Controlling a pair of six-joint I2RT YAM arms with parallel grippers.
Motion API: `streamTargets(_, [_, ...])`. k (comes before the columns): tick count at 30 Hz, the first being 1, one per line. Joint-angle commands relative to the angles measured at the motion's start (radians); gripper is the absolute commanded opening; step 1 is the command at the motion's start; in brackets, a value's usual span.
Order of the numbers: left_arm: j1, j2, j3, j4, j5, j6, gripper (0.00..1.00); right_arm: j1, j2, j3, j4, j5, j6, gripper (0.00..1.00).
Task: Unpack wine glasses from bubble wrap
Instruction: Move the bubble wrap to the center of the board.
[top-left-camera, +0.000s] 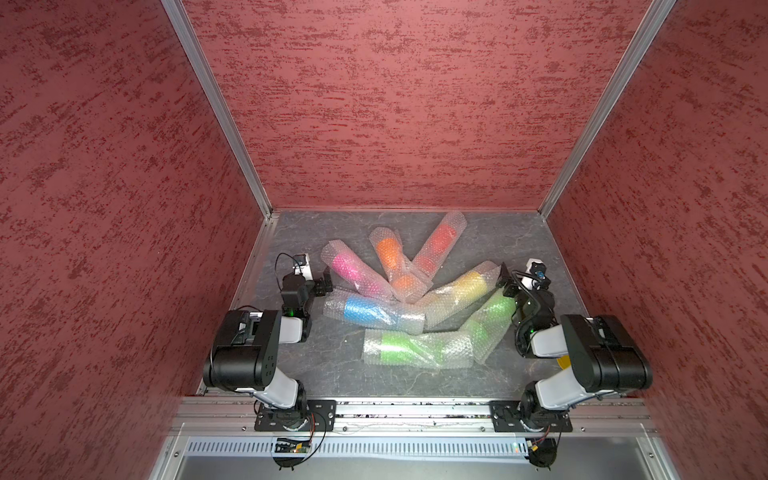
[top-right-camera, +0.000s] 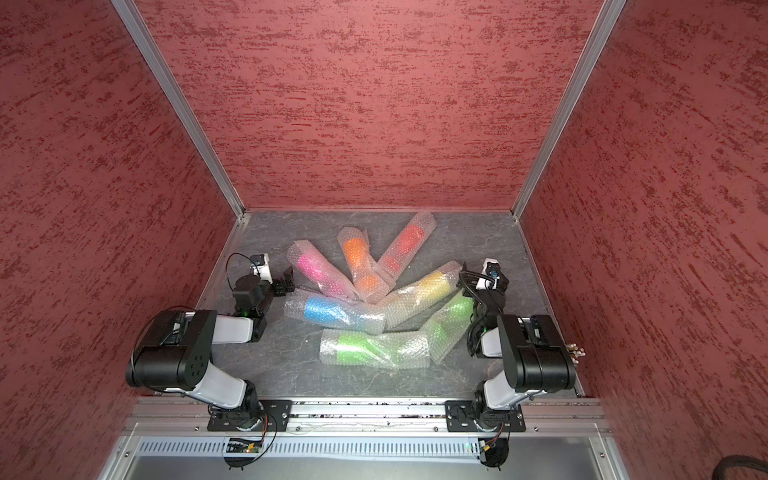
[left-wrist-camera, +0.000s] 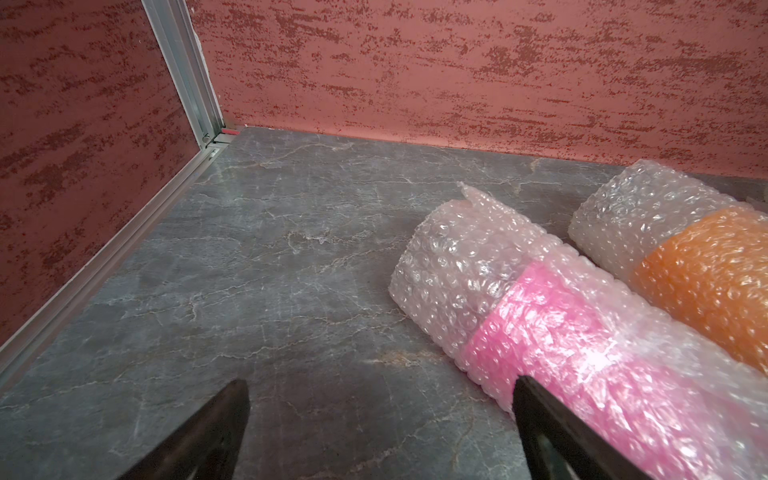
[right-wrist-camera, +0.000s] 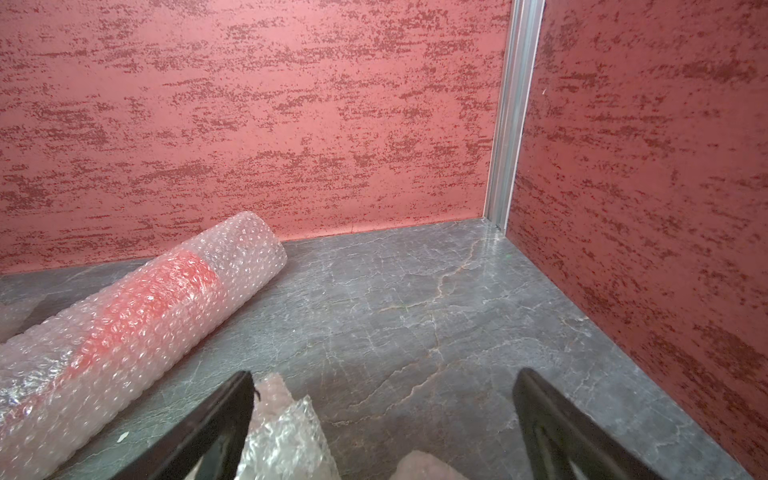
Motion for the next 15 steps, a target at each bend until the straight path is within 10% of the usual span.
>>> streamTargets(1, [0.005, -0.016, 0.016, 0.012, 0.009, 0.001, 1.00, -0.001, -0.005, 0.001, 0.009, 0.021, 0.008, 0.99])
streamTargets(15, [-0.009, -0.054, 0.035, -0.047, -0.058, -0.006, 1.00, -0.003, -0.023, 0.003, 0.005, -0.018, -0.008, 0.99])
